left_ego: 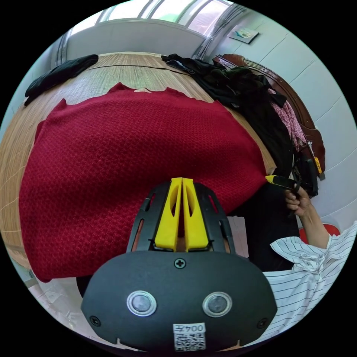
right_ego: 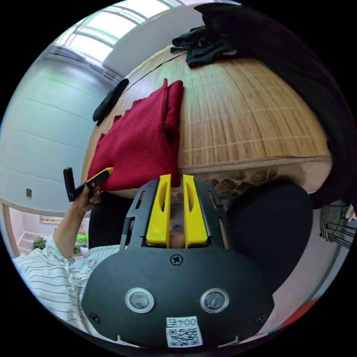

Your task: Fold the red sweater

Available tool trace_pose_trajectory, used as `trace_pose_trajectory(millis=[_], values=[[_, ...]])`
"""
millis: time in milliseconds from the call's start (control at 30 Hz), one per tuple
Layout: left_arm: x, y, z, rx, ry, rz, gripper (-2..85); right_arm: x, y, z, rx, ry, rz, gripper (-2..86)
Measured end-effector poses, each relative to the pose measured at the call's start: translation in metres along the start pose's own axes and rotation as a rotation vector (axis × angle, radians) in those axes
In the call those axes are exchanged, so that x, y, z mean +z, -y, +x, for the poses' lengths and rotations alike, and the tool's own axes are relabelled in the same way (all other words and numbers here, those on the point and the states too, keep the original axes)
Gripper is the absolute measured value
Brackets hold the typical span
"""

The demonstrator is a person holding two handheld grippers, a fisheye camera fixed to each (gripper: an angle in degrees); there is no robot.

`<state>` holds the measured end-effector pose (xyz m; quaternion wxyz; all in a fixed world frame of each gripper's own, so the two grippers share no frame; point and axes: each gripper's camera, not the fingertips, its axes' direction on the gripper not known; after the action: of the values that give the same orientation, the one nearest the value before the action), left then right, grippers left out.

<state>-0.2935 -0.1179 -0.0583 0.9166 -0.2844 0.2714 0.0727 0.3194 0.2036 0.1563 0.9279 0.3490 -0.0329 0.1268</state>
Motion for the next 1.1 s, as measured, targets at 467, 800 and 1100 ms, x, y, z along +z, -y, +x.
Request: trace_pose_trajectory(millis=[467,800,1100], values=[[-0.026,0.001,0.053,0.131,0.184,-0.056,0.6,0.163,0.021,-0.232,-0.643,-0.538,-0.195,6.8],[-0.056,-0.001,0.054,0.118,0.112,-0.049,0.2,0.211,0.025,-0.26,-0.74,-0.528,-0.24,5.9],[-0.174,-0.052,0.028,0.011,0.014,0.21,1.0,0.229,0.042,-0.261,-0.65,-0.452,-0.259,6.1]])
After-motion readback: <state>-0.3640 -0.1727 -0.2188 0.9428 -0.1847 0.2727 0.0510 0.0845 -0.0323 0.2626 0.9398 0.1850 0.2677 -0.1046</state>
